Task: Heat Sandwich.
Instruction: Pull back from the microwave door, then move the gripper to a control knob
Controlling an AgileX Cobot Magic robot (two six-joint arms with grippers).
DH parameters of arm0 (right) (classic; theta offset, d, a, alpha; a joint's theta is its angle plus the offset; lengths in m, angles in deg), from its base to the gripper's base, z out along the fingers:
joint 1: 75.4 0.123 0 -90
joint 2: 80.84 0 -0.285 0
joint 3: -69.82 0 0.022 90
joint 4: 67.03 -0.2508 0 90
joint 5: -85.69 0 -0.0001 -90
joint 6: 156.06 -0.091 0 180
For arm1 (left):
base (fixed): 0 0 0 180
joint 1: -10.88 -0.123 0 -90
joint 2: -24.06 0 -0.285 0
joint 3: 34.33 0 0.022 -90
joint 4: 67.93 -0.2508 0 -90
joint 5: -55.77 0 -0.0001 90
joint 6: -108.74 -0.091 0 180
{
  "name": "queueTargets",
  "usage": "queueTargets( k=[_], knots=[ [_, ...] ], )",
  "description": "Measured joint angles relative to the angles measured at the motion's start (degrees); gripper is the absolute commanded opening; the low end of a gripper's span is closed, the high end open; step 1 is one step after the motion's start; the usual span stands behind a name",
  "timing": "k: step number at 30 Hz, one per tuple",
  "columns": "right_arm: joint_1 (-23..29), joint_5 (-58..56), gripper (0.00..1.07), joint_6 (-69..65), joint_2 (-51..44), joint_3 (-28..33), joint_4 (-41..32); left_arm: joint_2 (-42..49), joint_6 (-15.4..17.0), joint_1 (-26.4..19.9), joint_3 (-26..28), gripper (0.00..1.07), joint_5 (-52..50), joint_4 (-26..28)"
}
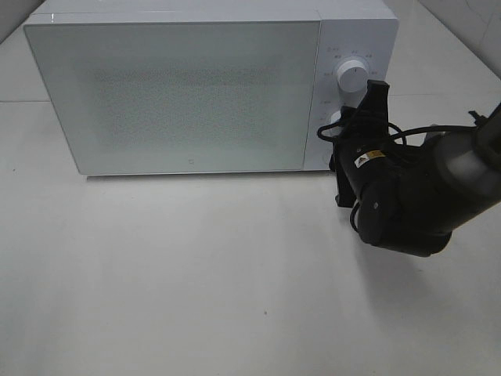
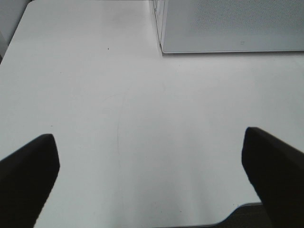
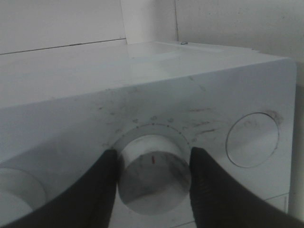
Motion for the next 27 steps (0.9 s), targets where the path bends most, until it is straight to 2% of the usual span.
queueTargets(
  k=[6, 9, 13, 14, 16, 18, 19, 20, 23, 27],
  knots=[
    [0.00, 0.00, 0.16, 0.00, 0.00, 0.00, 0.00, 0.00, 0.00, 0.00, 0.00, 1.01, 0.00, 0.00],
    [0.00, 0.00, 0.20, 0.06, 0.00, 0.00, 0.06, 0.00, 0.00, 0.00, 0.00, 1.01, 0.00, 0.00],
    [0.00, 0.00, 0.32, 0.69, 0.00, 0.00, 0.06, 0.00, 0.00, 0.00, 0.00, 1.01, 0.00, 0.00],
    [0.00, 0.00, 0.39, 0.86, 0.00, 0.00, 0.06, 0.00, 0.00, 0.00, 0.00, 1.01, 0.00, 0.00],
    [0.00, 0.00, 0.43, 0.86, 0.00, 0.00, 0.06, 0.00, 0.00, 0.00, 0.00, 1.01, 0.00, 0.00],
    [0.00, 0.06, 0.52, 0.97, 0.00, 0.00, 0.29, 0.00, 0.00, 0.00, 0.00, 1.01, 0.00, 0.00],
    [0.00, 0.17, 0.63, 0.97, 0.00, 0.00, 0.46, 0.00, 0.00, 0.00, 0.00, 1.01, 0.00, 0.00],
    [0.00, 0.17, 0.63, 0.97, 0.00, 0.00, 0.46, 0.00, 0.00, 0.00, 0.00, 1.01, 0.00, 0.00],
    [0.06, 0.57, 0.77, 0.97, -0.06, 0.06, 1.20, 0.00, 0.00, 0.00, 0.00, 1.01, 0.00, 0.00],
    [0.06, 0.52, 0.78, 1.03, -0.06, 0.57, 1.83, 0.00, 0.00, 0.00, 0.00, 1.01, 0.00, 0.00]
  ],
)
